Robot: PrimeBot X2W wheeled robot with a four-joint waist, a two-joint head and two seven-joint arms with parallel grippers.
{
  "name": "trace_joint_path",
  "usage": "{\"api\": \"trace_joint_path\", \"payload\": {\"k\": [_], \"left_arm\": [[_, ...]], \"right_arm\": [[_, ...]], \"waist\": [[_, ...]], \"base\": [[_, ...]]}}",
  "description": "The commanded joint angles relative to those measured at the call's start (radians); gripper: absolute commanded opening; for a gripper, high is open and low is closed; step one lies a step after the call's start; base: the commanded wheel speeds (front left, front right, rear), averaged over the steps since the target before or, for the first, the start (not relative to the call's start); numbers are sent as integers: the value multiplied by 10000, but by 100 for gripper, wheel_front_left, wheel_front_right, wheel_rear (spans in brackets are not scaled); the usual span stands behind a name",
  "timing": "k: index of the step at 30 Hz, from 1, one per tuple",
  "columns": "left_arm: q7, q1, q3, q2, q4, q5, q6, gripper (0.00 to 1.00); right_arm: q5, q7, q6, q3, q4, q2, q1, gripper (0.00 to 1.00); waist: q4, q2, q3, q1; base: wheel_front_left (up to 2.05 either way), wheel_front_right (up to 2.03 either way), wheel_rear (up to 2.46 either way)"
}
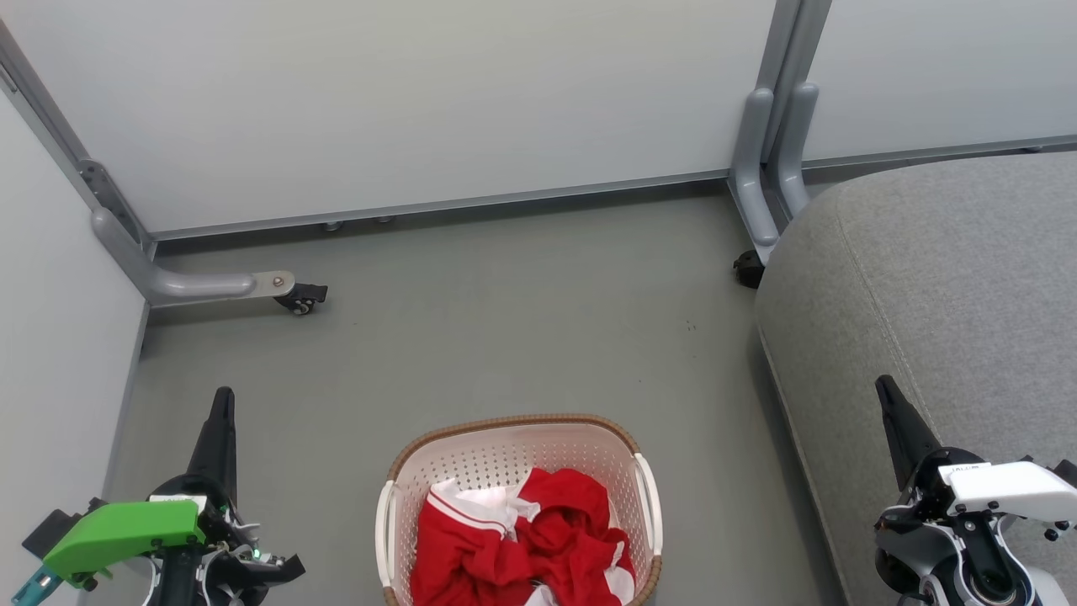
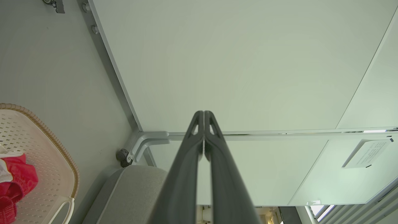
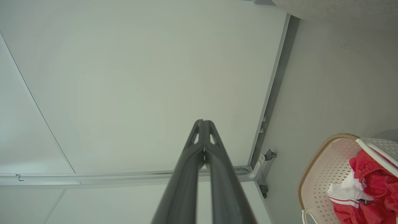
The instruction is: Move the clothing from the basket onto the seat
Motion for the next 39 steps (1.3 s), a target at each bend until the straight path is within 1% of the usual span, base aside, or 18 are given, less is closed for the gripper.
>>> {"api": "trace_joint_path", "payload": {"k": [1,18,19,23,26,29,31,32,34,39], "left_arm": [[19,-130,11,8,4,50,-41,0],[18,-130,11,8,5,50,-41,0],[0,2,0,0,12,-2,0,100],[-21,251,-42,-75,345,4,4,100],[-108,260,-139,-71,325,84,3,100],[-316,221,-302,-44,194,572,2,100],[-339,217,-312,-44,173,653,2,100],[-531,196,-403,-56,-63,1482,1,100],[-553,194,-415,-57,-97,1587,0,100],[-786,214,-574,-58,-420,2831,-1,100]], "right_arm": [[-8,17,-3,-11,23,-26,-100,0],[-8,16,-3,-10,23,-28,-100,0],[0,-2,0,0,8,2,1,100],[-1,-12,-2,39,310,118,267,100],[-38,-98,-2,115,276,124,277,100],[-301,-308,-2,238,133,115,268,100],[-350,-330,-2,248,114,114,266,100],[-929,-523,-2,315,-33,105,267,100],[-1010,-545,-2,314,-48,104,265,100],[-2335,-780,-2,261,-135,93,257,100]], "waist": [[0,0,0,0],[0,0,0,0],[0,0,0,0],[0,0,2,0],[0,0,6,0],[3,0,20,0],[3,0,22,0],[3,0,43,0],[3,0,45,0],[3,0,66,0]], "base": [[0,0,0],[0,0,0],[0,0,0],[0,0,0],[0,0,0],[0,0,0],[0,0,0],[0,0,0],[0,0,0],[0,0,0]]}}
